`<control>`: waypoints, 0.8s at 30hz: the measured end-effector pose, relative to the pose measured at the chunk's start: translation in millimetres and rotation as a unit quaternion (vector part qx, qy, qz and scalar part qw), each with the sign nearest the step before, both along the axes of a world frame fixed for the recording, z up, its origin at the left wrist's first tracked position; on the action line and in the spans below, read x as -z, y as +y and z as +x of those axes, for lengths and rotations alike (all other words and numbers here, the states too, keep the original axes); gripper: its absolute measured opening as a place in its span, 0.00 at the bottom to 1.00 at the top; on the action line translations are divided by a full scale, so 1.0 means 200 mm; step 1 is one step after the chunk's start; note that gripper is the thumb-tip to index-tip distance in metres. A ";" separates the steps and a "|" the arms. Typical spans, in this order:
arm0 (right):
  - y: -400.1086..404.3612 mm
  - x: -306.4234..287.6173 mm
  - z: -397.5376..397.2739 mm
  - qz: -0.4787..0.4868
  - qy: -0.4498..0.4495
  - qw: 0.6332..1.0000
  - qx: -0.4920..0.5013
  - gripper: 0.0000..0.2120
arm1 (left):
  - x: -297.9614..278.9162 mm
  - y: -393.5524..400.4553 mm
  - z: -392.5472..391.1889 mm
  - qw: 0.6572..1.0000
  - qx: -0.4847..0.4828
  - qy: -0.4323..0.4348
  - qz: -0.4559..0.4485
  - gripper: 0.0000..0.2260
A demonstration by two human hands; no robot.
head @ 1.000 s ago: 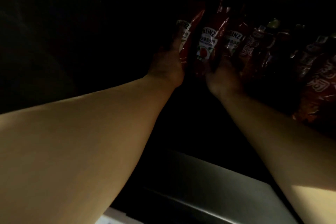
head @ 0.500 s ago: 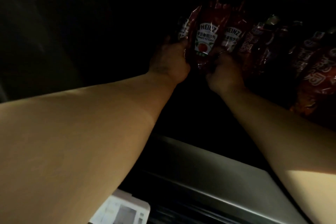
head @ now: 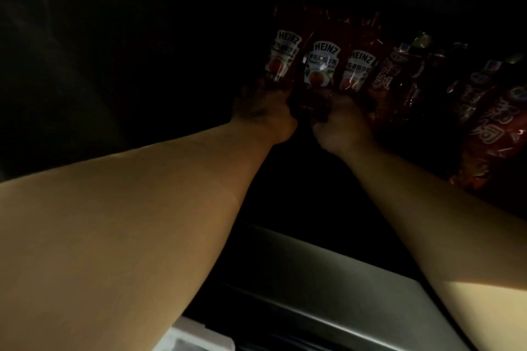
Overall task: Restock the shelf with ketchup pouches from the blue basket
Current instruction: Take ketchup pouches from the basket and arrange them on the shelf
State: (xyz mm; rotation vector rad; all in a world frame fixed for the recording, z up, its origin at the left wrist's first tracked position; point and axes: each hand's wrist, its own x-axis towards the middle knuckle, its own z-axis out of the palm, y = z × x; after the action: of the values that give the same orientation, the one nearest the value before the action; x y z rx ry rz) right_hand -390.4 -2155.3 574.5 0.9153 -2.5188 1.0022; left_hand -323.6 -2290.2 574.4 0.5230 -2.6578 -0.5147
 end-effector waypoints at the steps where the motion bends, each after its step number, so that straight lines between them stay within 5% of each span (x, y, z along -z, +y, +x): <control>1: 0.00 0.00 0.00 -0.002 -0.005 1.000 -0.003 0.27 | 0.00 0.00 0.00 1.000 0.004 0.014 0.012 0.29; 5: 0.00 0.01 0.00 0.005 -0.015 1.000 -0.012 0.28 | -0.01 -0.02 0.01 0.995 0.003 0.071 0.076 0.23; 14: 0.01 0.01 0.02 0.027 -0.040 0.998 -0.034 0.30 | -0.02 0.00 0.04 0.999 0.000 0.011 0.044 0.25; 17: 0.02 0.01 0.03 0.033 -0.028 0.999 -0.018 0.22 | -0.03 0.01 0.07 0.997 0.022 0.024 0.064 0.26; 21: 0.07 0.01 0.04 -0.035 -0.068 0.997 0.008 0.13 | -0.06 0.02 0.12 0.993 0.001 0.045 0.107 0.40; 24: 0.11 0.00 0.05 -0.052 -0.067 0.995 0.043 0.11 | -0.06 0.03 0.15 0.994 -0.015 0.037 0.101 0.37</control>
State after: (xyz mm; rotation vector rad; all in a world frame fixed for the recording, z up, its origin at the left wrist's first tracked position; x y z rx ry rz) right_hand -379.8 -2132.6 574.0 0.7269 -2.5618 1.1917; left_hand -293.0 -2284.3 586.6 0.5882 -2.5373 -0.7850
